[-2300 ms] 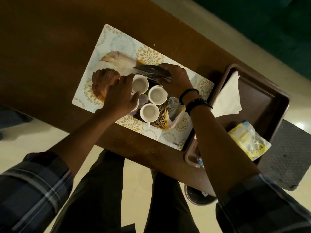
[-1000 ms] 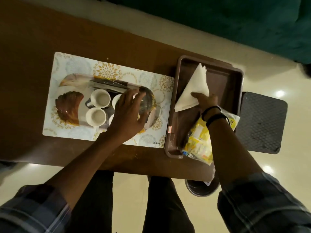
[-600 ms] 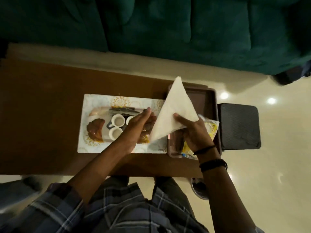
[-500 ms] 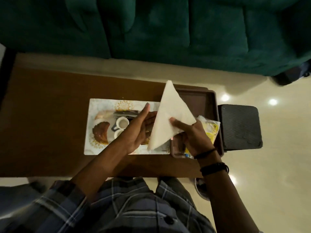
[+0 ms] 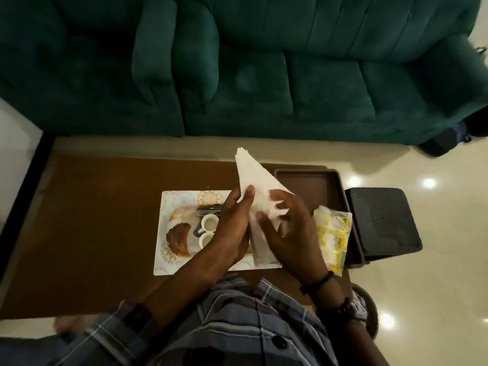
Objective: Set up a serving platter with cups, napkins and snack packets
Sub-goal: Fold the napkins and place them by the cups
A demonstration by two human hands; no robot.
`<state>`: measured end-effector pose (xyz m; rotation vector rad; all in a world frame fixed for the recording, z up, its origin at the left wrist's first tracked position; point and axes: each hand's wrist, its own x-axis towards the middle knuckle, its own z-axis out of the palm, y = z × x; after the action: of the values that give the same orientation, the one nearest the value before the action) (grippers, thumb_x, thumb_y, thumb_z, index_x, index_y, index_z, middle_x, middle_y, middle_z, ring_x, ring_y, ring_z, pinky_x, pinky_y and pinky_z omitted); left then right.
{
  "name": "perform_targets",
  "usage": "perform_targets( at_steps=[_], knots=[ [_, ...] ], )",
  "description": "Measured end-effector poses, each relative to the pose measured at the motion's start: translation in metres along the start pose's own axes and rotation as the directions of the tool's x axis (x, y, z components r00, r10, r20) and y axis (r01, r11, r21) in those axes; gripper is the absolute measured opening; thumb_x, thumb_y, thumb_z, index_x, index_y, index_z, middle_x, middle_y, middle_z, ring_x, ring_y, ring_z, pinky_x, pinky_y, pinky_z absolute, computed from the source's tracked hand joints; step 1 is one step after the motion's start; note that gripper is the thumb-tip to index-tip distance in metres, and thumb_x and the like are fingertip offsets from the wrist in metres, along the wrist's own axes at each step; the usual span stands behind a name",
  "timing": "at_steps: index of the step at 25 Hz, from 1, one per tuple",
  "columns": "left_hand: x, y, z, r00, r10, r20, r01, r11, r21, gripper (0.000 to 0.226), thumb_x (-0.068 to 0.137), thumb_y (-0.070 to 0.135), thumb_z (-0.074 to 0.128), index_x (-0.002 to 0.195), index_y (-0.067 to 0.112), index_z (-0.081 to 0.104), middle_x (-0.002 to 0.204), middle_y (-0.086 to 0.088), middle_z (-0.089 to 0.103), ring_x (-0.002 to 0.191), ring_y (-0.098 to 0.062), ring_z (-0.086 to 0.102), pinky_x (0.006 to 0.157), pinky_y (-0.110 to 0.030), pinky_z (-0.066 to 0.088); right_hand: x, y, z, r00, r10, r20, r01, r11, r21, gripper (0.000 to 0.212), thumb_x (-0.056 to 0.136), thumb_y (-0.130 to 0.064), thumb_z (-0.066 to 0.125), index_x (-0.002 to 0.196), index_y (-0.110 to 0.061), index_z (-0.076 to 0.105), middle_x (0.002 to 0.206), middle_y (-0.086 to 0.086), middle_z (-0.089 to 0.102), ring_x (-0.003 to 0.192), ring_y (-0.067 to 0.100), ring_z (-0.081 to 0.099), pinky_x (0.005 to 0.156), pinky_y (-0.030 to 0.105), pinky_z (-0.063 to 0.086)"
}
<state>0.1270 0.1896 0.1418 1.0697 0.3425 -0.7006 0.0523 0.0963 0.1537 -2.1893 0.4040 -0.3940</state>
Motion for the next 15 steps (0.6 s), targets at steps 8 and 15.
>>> perform_targets(
  at_steps=[8,15],
  knots=[
    [-0.004,0.008,-0.007,0.994,-0.039,0.099,0.043,0.998,-0.047,0.035,0.093,0.039,0.052,0.115,0.017,0.067,0.111,-0.010,0.072,0.105,-0.025,0.068,0.080,-0.034,0.057,0.017,-0.012,0.003,0.980,0.145,0.136,-0.164,0.977,0.137,0.045,0.081,-0.033,0.073,0.121,-0.019,0.058,0.107,-0.008,0.067,0.092,0.001,0.067,0.073,0.021,0.059],
    [-0.002,0.002,0.002,0.998,0.062,0.034,-0.066,0.990,0.125,0.019,0.093,0.021,0.056,0.108,0.026,0.065,0.109,-0.002,0.072,0.105,-0.022,0.066,0.090,-0.037,0.054,0.025,-0.001,-0.003,0.991,0.101,0.085,-0.111,0.986,0.127,0.029,0.088,-0.012,0.067,0.116,-0.011,0.062,0.111,0.000,0.066,0.087,-0.003,0.065,0.070,0.006,0.052]
  ],
)
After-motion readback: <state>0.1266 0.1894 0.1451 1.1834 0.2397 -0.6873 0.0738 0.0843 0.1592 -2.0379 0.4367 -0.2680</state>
